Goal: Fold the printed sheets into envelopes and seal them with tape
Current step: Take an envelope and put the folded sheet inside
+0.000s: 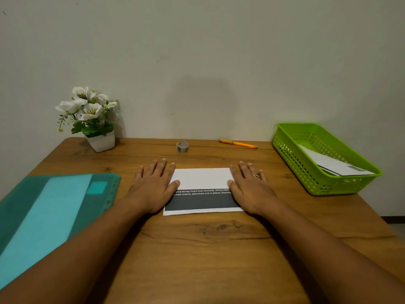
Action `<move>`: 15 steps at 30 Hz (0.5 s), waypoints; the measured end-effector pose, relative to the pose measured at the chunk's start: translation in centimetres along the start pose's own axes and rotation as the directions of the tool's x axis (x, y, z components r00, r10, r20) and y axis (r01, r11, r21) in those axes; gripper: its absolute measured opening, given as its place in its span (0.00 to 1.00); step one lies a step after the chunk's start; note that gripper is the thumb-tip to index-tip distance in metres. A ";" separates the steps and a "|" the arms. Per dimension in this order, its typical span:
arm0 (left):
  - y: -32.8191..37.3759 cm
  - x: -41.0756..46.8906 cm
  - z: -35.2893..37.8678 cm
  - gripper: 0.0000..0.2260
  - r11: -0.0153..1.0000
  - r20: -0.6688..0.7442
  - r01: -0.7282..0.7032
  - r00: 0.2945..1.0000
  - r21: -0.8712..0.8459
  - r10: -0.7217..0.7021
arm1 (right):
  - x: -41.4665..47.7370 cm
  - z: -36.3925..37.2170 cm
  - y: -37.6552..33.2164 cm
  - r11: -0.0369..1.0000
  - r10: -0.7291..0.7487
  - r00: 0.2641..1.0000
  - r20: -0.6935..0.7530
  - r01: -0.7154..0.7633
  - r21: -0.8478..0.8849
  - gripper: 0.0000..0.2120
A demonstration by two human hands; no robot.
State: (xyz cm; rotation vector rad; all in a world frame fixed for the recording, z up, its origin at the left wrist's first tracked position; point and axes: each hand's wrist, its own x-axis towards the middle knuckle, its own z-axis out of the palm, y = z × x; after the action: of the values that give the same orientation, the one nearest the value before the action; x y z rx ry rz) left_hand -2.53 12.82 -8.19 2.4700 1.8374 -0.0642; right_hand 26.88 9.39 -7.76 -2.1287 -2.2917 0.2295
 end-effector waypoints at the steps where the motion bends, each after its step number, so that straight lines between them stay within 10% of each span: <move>1: 0.0 0.0 -0.1 0.31 1.000 0.007 0.002 1.000 0.004 -0.002 | -0.1 -0.1 0.4 1.000 0.007 1.000 0.004 -0.007 0.000 0.30; 15: 1.1 0.7 -5.5 0.41 0.998 0.215 -0.038 0.975 -0.049 0.048 | -0.6 -4.1 0.6 0.998 -0.053 0.989 0.138 0.051 0.024 0.45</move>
State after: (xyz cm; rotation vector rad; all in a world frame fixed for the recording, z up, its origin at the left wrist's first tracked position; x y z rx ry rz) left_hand -1.29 13.62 -2.72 2.3643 1.6780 -0.2750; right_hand 27.91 9.27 -3.69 -2.1037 -2.4038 0.4111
